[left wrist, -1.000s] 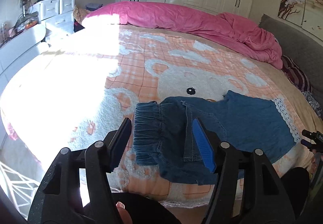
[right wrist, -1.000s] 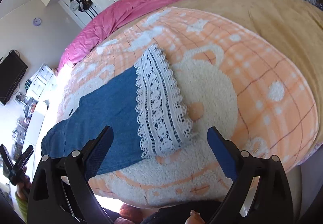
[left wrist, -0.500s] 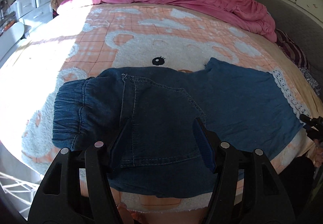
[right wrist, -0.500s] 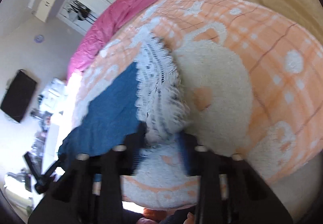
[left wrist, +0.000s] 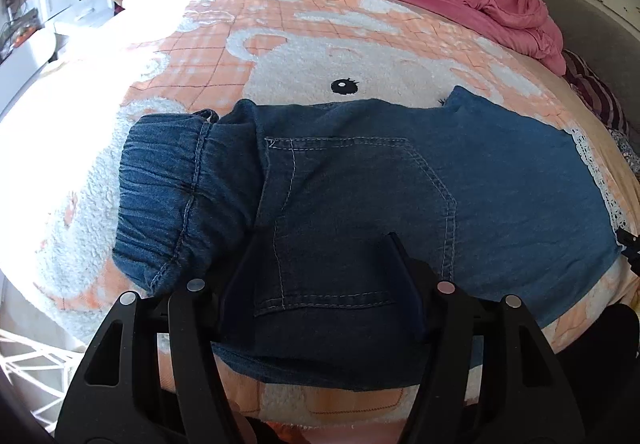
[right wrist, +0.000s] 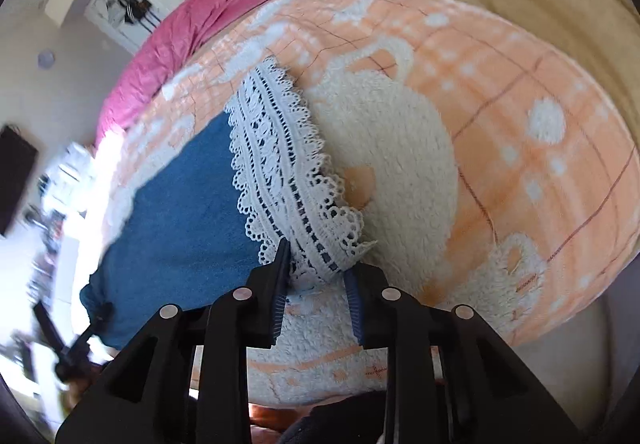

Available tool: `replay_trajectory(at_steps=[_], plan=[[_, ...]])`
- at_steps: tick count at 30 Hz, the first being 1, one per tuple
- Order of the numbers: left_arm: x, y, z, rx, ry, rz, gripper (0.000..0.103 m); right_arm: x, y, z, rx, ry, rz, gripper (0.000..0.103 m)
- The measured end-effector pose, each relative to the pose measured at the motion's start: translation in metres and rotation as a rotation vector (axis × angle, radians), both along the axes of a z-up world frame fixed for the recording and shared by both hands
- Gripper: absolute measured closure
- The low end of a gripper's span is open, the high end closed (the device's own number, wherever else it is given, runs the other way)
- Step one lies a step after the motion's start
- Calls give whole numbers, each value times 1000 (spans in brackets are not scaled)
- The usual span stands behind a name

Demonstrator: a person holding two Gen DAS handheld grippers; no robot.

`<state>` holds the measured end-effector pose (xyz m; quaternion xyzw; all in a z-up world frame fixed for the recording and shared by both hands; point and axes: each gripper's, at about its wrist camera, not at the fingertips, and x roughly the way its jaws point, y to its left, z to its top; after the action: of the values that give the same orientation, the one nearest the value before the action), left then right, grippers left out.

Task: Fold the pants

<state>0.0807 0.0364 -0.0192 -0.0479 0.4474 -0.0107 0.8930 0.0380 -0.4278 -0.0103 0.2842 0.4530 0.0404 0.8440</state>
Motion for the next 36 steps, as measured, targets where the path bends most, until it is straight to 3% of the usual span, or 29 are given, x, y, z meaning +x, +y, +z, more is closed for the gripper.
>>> replay_trajectory(at_steps=[4,7,8,12,18,23,29,34,36], plan=[[0,-2,1,2,-15,3,45,-8,5,7,-47,-13,-6,75],[-5,-6,7,3,-30,-7,41,-17,7,22,-126,-10,-32,59],[-5,-8,9,3,-29,-14,40,-21,8,30,-157,-24,-44,53],[-10,-16,17,-3,-19,-31,37,-32,20,57,-217,-128,-49,50],[-22,-33,39,5,-76,-68,29,-29,78,76,-312,-242,60,39],[-23,-45,44,2,-76,-92,26,-15,128,71,-338,-247,167,30],[-21,-56,40,8,-40,-107,13,1,168,54,-371,-217,238,21],[-21,-68,33,16,-31,-145,10,17,172,17,-486,-74,242,16],[-18,-73,27,7,-28,-169,10,20,161,2,-469,-50,235,15]])
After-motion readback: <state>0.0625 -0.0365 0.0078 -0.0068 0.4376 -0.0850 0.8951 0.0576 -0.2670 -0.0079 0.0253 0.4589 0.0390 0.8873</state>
